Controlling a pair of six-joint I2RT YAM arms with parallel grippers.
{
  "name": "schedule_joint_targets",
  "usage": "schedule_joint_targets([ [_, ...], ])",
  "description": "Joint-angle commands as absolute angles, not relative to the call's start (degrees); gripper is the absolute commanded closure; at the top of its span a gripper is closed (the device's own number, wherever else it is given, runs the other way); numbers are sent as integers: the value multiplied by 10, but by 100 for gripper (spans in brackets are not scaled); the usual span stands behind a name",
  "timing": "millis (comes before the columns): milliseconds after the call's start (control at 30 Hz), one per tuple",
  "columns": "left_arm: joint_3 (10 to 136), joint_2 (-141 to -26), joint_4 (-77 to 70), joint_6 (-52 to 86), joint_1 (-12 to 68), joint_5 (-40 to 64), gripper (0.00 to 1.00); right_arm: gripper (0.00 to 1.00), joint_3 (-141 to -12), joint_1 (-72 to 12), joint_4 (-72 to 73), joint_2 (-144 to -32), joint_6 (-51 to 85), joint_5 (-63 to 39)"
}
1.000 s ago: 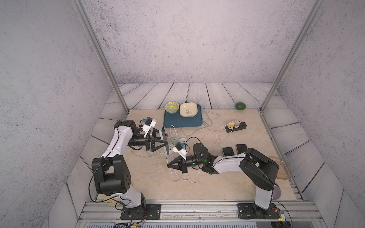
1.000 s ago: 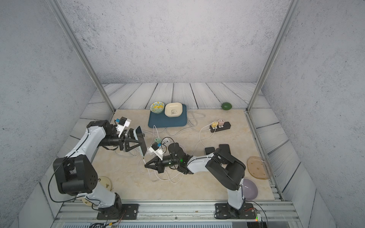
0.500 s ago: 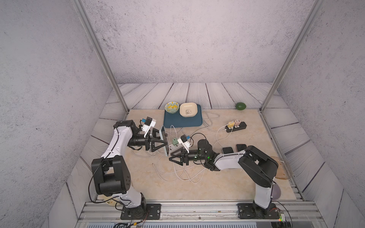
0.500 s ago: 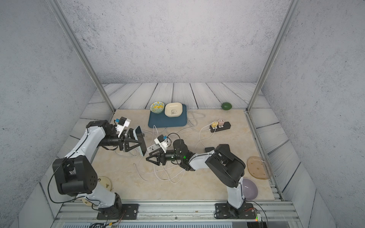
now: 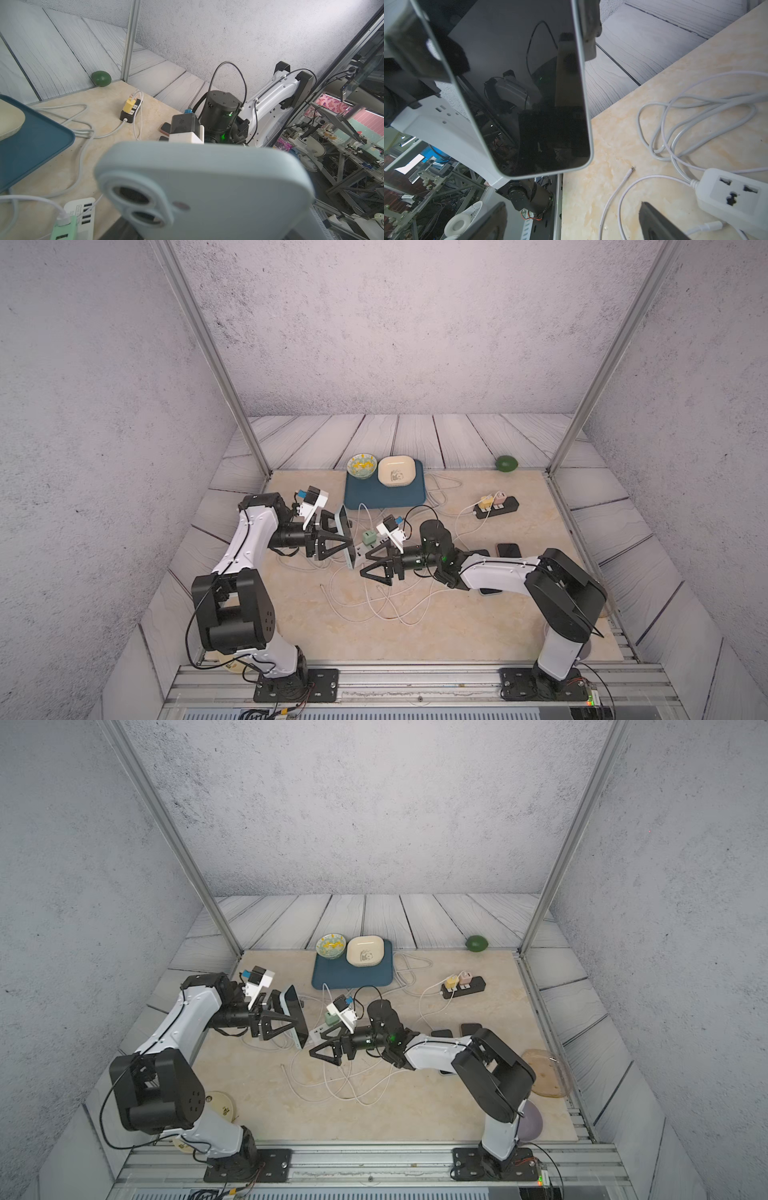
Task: Unplug the charging cable from the phone
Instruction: Remove the charging cable from the phone.
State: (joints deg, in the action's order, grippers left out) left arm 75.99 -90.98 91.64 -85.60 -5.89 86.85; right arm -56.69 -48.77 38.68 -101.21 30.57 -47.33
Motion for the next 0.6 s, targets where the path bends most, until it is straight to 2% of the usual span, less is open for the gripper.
schedule_joint_targets([
  [0,757,-891,1020,-875,-63,937,100,1,-593,-489,305,-986,255,-484],
  [567,754,-888,1020,-877,-63,935,100,1,-702,-516,177,-1001,188,-425],
])
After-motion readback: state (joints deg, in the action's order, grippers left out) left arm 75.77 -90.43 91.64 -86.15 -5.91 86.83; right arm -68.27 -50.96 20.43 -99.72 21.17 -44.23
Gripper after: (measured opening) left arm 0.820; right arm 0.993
